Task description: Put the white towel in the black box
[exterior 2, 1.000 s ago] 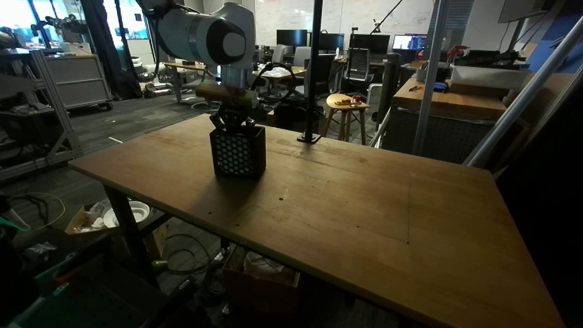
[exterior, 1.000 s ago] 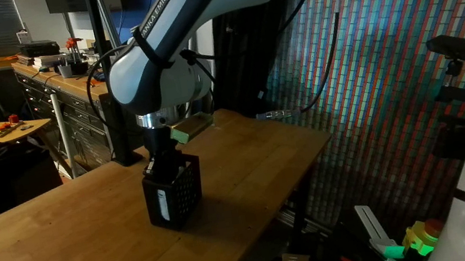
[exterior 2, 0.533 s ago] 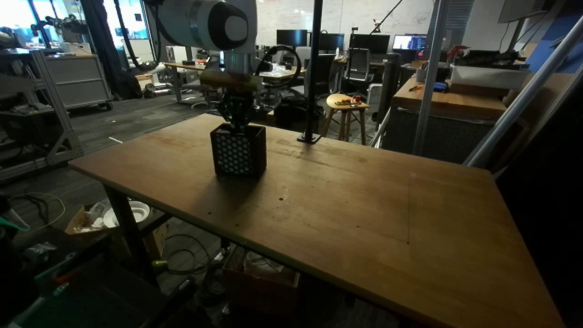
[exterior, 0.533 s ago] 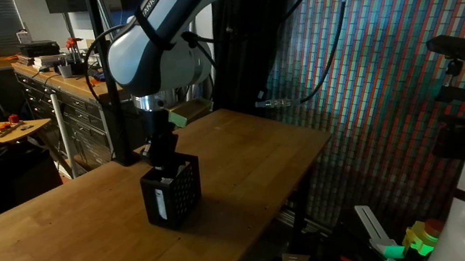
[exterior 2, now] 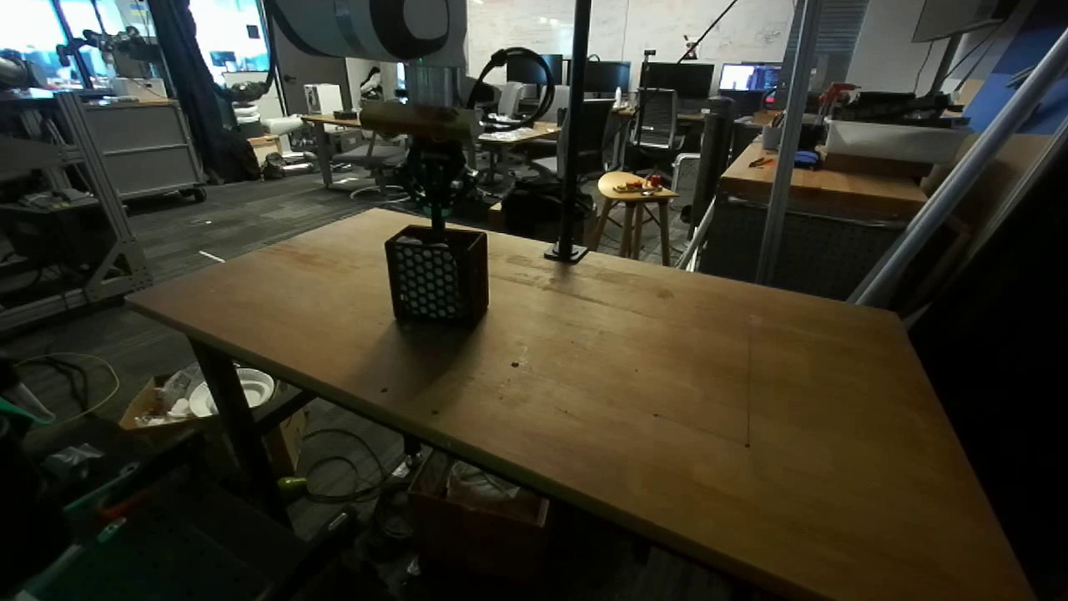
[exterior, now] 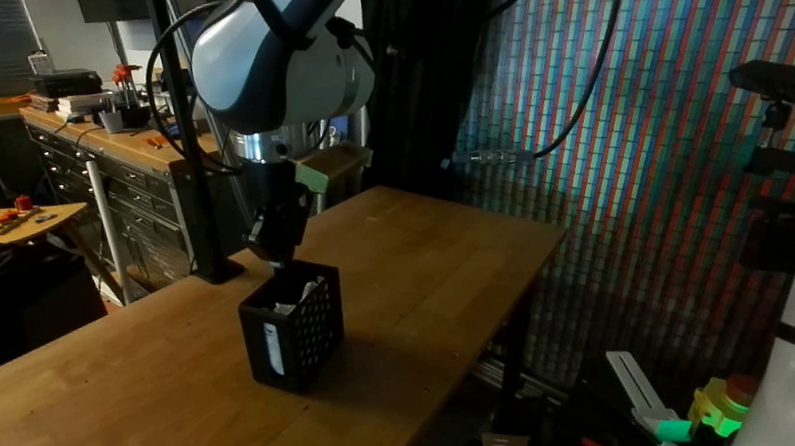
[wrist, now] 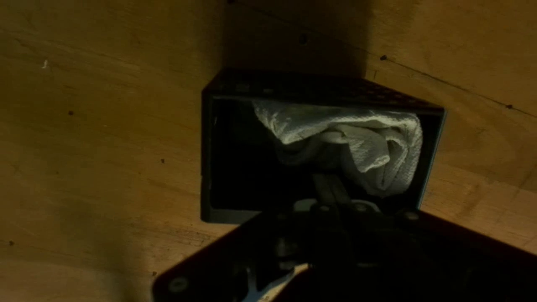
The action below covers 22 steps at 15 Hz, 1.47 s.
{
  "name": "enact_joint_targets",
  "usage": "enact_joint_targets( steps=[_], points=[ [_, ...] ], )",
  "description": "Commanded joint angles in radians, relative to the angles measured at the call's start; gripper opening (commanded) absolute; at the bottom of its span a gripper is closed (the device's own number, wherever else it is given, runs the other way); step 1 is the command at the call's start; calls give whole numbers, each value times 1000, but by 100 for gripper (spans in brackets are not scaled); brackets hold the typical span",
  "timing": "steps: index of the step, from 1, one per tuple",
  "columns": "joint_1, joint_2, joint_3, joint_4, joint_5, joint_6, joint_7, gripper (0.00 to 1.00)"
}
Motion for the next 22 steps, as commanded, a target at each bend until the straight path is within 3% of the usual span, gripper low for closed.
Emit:
enact_joint_targets(
  steps=[1, 13, 22],
  points=[
    [7, -34, 0, -36, 17, 0, 4, 3],
    [5, 1, 11, -50, 61, 15, -22, 3],
    [-21, 99, 30, -46, 169, 35, -120, 3]
  ],
)
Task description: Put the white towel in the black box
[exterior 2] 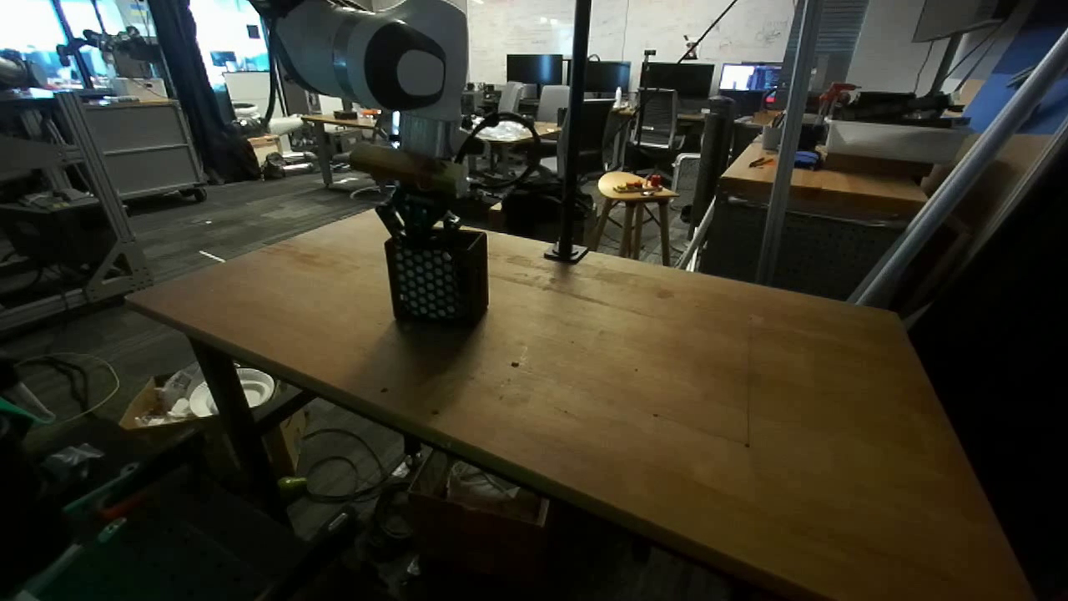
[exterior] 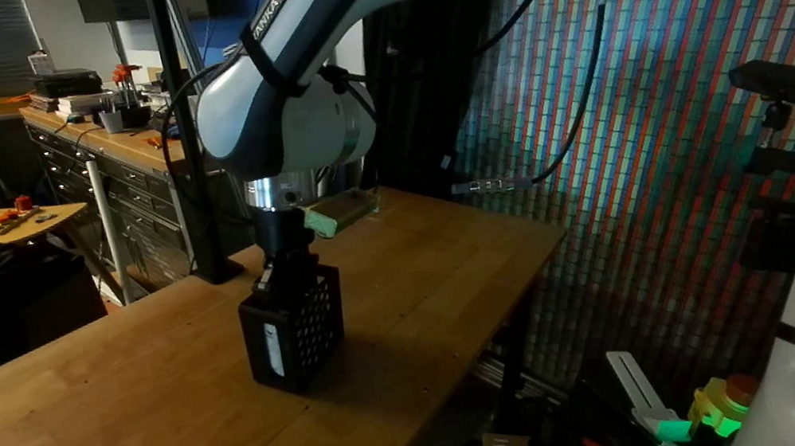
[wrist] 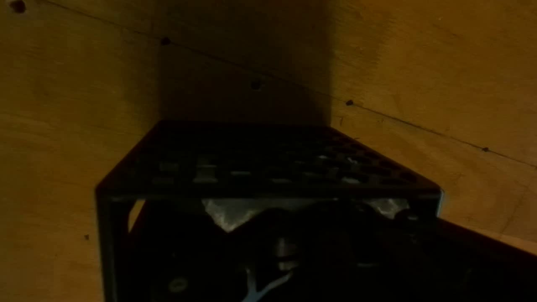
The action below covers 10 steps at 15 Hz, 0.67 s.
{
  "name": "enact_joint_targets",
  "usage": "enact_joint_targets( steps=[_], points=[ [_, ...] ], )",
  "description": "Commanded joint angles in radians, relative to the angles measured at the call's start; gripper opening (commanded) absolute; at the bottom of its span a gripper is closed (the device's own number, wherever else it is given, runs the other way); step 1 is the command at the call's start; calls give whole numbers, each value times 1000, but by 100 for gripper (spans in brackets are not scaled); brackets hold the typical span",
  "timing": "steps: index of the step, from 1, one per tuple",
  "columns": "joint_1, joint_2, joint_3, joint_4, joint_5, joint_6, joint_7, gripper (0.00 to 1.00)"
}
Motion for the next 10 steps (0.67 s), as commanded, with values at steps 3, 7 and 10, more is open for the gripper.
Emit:
enact_joint_targets(
  steps=[3, 7, 10],
  points=[
    [-40, 44, 23, -6, 109, 44, -100, 3],
    [-66, 59, 30, -16, 183, 56, -158, 3],
    [-72, 42, 24, -21, 191, 37, -161, 3]
  ],
)
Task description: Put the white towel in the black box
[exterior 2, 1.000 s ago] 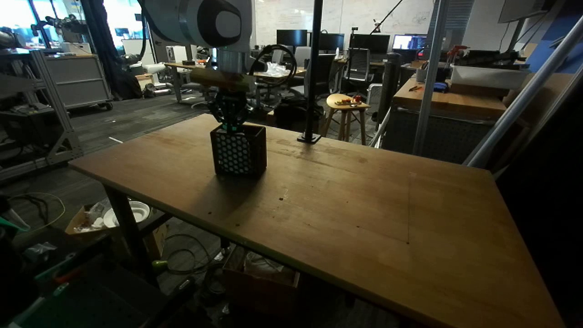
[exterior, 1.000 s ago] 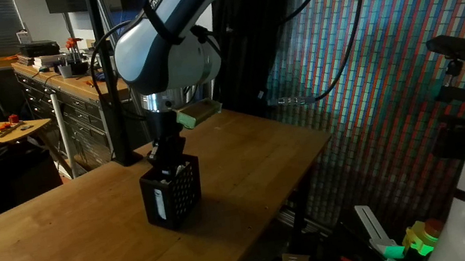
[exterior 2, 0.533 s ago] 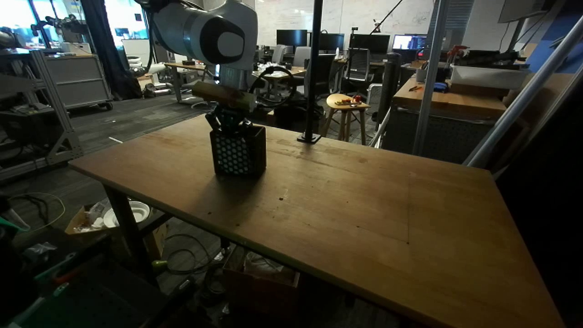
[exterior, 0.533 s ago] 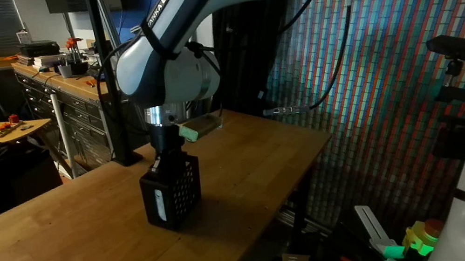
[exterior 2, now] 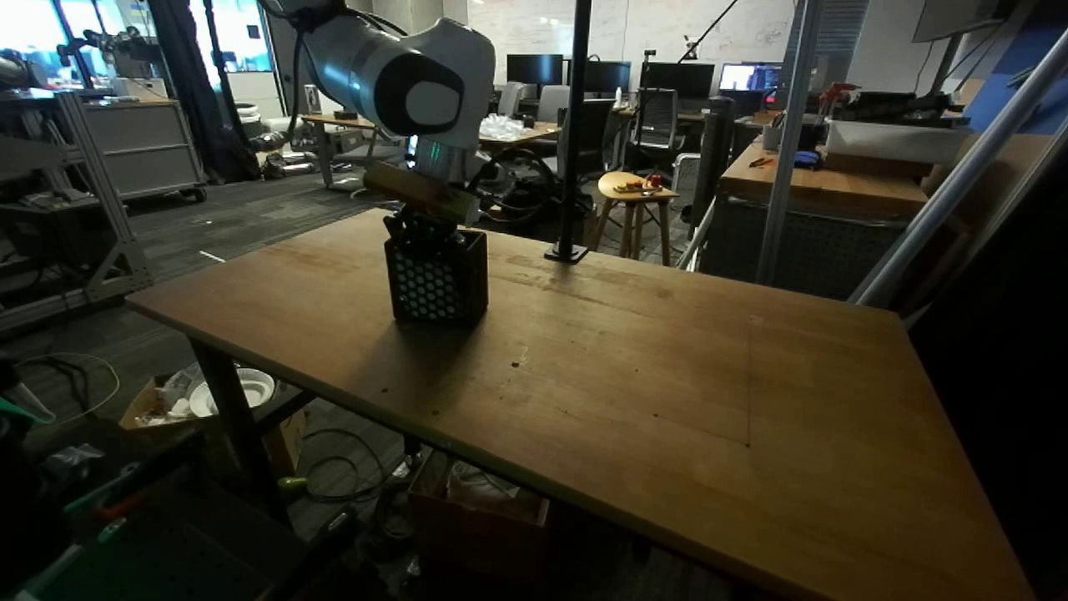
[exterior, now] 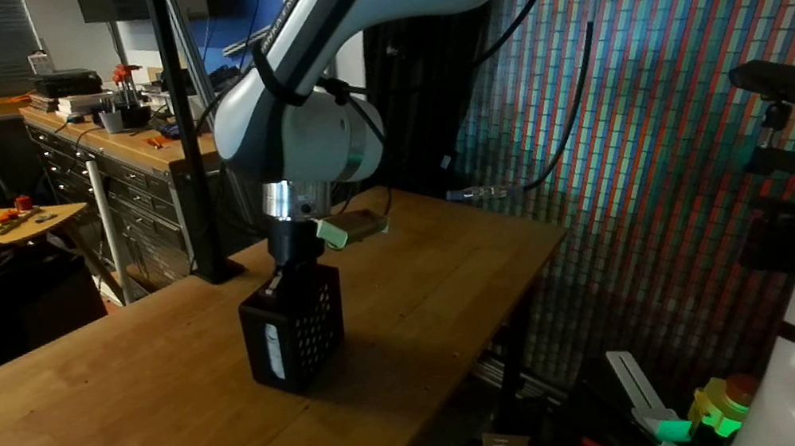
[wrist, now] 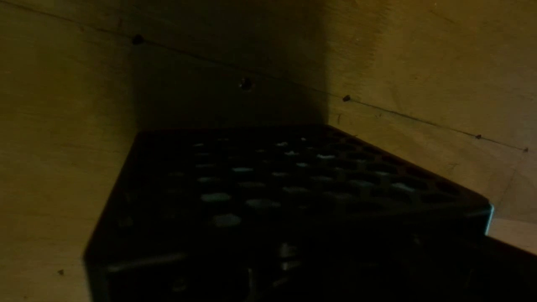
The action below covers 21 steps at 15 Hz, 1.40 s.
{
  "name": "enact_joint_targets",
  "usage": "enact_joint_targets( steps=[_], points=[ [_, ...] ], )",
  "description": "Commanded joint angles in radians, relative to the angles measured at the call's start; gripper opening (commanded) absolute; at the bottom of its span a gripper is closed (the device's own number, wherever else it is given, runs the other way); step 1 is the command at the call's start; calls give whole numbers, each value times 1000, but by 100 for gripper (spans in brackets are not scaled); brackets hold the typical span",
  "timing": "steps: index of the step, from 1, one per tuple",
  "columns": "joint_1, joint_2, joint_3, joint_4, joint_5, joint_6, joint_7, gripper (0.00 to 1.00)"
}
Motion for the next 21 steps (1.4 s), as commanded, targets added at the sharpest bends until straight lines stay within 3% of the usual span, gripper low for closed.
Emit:
enact_joint_targets(
  steps=[1, 12, 13, 14, 17, 18, 21],
  points=[
    [-20, -14, 12, -20, 16, 5, -20, 3],
    [3, -147, -34, -10, -163, -31, 105, 6],
    [1, -157, -41, -13, -168, -30, 118, 12],
    [1, -167, -48, -15, -171, -27, 134, 31],
    [-8, -195, -57, -23, -105, -7, 137, 50],
    [0, -146, -58, 3, -135, -14, 122, 34],
    [-2, -162, -63, 1, -121, -14, 127, 51]
  ],
)
